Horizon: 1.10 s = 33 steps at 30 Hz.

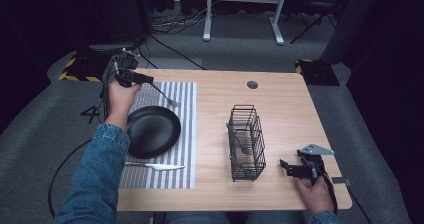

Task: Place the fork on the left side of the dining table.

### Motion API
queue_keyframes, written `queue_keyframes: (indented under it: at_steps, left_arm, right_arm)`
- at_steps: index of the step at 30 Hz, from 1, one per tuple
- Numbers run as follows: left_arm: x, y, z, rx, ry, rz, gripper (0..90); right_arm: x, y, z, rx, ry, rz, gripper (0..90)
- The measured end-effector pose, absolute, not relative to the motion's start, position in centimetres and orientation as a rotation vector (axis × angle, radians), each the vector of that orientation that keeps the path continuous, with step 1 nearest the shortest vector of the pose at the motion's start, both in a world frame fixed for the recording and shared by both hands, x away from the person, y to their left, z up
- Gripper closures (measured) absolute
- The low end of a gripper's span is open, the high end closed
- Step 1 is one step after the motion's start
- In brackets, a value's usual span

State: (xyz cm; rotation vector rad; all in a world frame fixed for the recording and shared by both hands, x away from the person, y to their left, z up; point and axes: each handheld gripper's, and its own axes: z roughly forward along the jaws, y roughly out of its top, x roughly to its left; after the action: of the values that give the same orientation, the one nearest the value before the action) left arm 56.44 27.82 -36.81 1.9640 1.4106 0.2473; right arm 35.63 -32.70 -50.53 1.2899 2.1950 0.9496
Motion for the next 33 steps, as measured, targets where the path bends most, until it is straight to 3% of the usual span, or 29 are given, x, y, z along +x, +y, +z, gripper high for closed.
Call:
queue_keyframes:
  at_steps: [33]
  left_arm:
    - [57.2,30.8,-38.6,1.909,1.495,0.264,63.3]
  right_arm:
    - [35.7,-32.7,-50.5,1.297,2.19,0.948,15.1]
